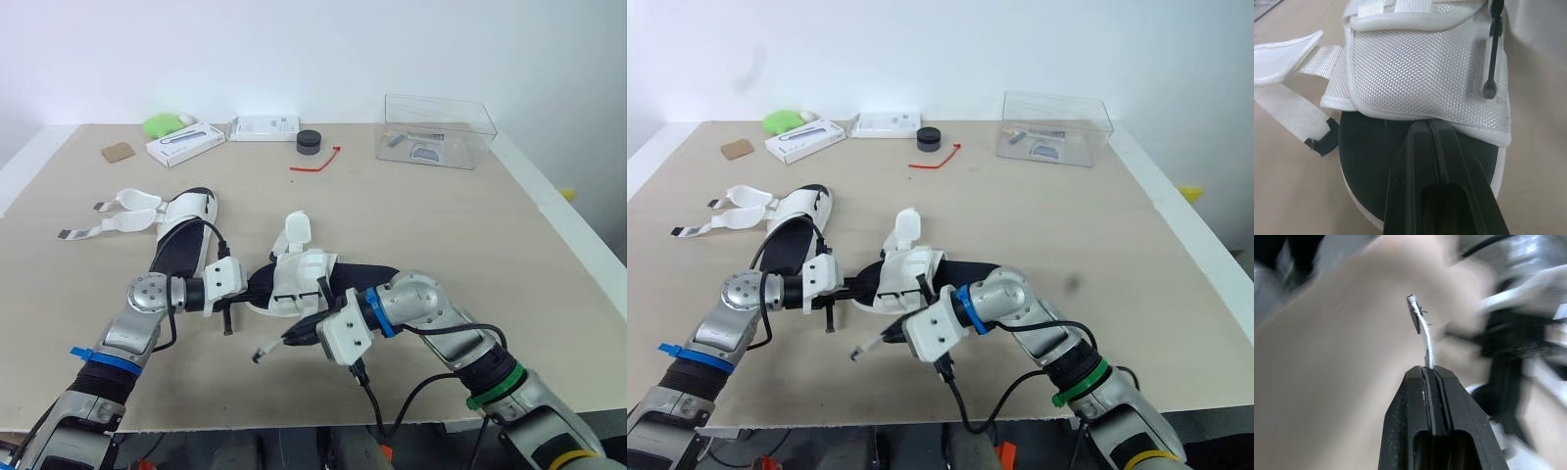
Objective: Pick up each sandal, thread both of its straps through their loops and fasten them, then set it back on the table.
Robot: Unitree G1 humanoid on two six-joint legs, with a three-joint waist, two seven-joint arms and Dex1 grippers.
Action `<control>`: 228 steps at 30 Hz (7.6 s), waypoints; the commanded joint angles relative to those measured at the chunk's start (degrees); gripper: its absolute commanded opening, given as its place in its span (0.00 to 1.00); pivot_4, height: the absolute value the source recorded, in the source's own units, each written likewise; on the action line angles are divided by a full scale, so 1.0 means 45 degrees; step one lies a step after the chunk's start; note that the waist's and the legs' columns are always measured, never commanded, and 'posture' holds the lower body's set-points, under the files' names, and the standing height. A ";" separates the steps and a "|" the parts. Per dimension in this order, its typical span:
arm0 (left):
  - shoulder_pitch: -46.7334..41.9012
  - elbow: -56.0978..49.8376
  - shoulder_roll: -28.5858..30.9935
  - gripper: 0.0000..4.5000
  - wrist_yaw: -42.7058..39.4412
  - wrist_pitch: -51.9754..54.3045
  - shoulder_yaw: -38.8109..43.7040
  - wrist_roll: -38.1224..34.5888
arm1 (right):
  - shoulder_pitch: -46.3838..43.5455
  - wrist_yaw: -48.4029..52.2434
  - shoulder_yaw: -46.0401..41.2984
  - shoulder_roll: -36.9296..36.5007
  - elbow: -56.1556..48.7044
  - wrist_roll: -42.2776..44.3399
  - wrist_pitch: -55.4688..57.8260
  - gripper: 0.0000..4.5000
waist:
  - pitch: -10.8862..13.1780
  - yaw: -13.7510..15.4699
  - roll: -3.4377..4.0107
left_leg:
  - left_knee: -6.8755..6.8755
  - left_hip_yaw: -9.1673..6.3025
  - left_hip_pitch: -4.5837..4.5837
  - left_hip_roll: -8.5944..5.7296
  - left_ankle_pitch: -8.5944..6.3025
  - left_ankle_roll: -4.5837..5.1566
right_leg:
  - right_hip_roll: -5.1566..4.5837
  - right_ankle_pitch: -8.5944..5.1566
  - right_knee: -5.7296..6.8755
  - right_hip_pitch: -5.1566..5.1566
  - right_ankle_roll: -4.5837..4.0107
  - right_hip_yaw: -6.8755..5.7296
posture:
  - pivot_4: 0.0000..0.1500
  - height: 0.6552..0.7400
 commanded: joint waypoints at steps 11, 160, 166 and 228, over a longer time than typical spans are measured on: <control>-0.0060 0.0676 0.0034 0.00 -0.0379 0.0127 -0.0486 0.0516 | -0.0808 -0.4657 -0.2995 0.1321 -0.0715 0.2657 0.7856 0.01 | -0.0004 -0.0009 -0.0001 | -0.0001 -0.0010 -0.0010 -0.0001 0.0004 -0.0006 | 0.0002 -0.0003 0.0000 -0.0006 0.0006 -0.0008 | 1.00 1.00; 0.0354 -0.0074 0.0683 0.00 -0.0166 -0.0049 -0.0502 0.0675 | -0.8816 -0.1860 -0.4004 0.3238 1.4490 0.0452 1.1148 0.97 | -0.0008 -0.0087 0.0077 | -0.0064 -0.0048 -0.0074 -0.0008 -0.0002 -0.0002 | -0.0009 0.0001 -0.0042 -0.0046 -0.0045 -0.0014 | 1.00 1.00; 0.0430 -0.0133 0.0722 0.00 -0.0126 -0.0031 -0.0477 0.0684 | -0.9109 -0.1711 -0.4332 0.3681 1.5041 0.0583 1.1005 0.97 | -0.0008 -0.0089 0.0078 | -0.0065 -0.0048 -0.0073 -0.0007 -0.0002 -0.0002 | -0.0007 0.0000 -0.0041 -0.0046 -0.0047 -0.0015 | 1.00 1.00; 0.0709 -0.0399 0.0596 0.00 0.0176 0.0027 -0.0605 0.0712 | -1.1491 0.0258 -0.5023 0.3150 1.7088 0.0580 0.9531 0.97 | -0.0004 -0.0106 0.0083 | -0.0073 -0.0051 -0.0073 -0.0007 -0.0008 -0.0012 | -0.0008 -0.0006 -0.0041 -0.0049 -0.0060 -0.0018 | 1.00 1.00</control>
